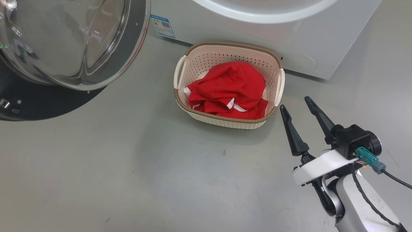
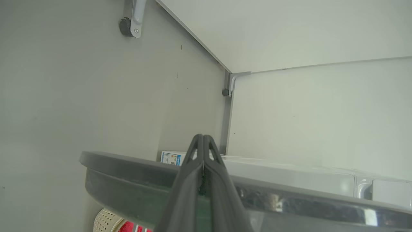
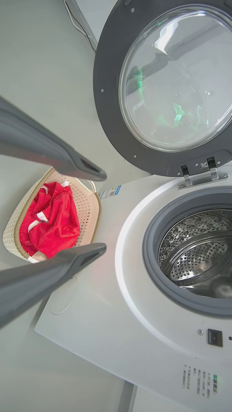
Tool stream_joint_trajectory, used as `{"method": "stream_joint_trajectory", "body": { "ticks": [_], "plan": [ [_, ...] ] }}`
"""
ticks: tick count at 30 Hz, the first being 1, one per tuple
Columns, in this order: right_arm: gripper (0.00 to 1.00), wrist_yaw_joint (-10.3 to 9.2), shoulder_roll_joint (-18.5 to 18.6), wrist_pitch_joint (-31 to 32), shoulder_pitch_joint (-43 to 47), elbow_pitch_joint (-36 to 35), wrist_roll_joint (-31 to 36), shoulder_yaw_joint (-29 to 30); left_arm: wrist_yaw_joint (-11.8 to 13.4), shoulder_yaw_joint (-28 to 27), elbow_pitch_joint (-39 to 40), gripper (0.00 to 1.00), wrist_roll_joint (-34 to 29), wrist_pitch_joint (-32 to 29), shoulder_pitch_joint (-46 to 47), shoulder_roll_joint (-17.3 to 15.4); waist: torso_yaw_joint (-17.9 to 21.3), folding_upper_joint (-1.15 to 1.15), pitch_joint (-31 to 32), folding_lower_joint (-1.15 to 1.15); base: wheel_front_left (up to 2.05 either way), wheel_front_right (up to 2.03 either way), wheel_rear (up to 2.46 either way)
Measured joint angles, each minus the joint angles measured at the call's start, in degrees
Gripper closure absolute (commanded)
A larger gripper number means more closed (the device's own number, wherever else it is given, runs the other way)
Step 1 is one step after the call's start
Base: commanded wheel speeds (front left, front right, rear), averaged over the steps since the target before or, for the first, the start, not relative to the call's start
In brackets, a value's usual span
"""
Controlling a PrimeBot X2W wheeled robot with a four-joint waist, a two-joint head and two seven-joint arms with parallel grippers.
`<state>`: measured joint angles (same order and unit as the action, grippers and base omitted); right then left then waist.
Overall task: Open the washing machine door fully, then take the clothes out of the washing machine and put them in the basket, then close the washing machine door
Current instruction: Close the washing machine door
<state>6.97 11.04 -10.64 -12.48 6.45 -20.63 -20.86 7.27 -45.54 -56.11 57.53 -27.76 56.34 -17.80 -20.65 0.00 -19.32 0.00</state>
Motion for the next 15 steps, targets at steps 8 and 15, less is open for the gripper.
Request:
{"method": "stream_joint_trajectory", "body": {
  "ticks": [8, 15],
  "plan": [
    [0.00, 0.00, 0.0, 0.0, -0.1, 0.1, 0.0, 0.0, 0.0, -1.5, -2.4, 1.00, 1.5, -2.2, 1.1, -0.8, 0.1, 0.00, 0.1, 0.00, 0.00, 0.00, 0.00],
    [0.00, 0.00, 0.1, 0.0, -0.1, 0.4, -0.2, 0.0, 0.0, -2.5, -3.8, 1.00, 2.5, -4.0, 1.7, -0.8, -0.1, 0.00, 0.5, 0.00, 0.00, 0.00, 0.00]
  ]
}}
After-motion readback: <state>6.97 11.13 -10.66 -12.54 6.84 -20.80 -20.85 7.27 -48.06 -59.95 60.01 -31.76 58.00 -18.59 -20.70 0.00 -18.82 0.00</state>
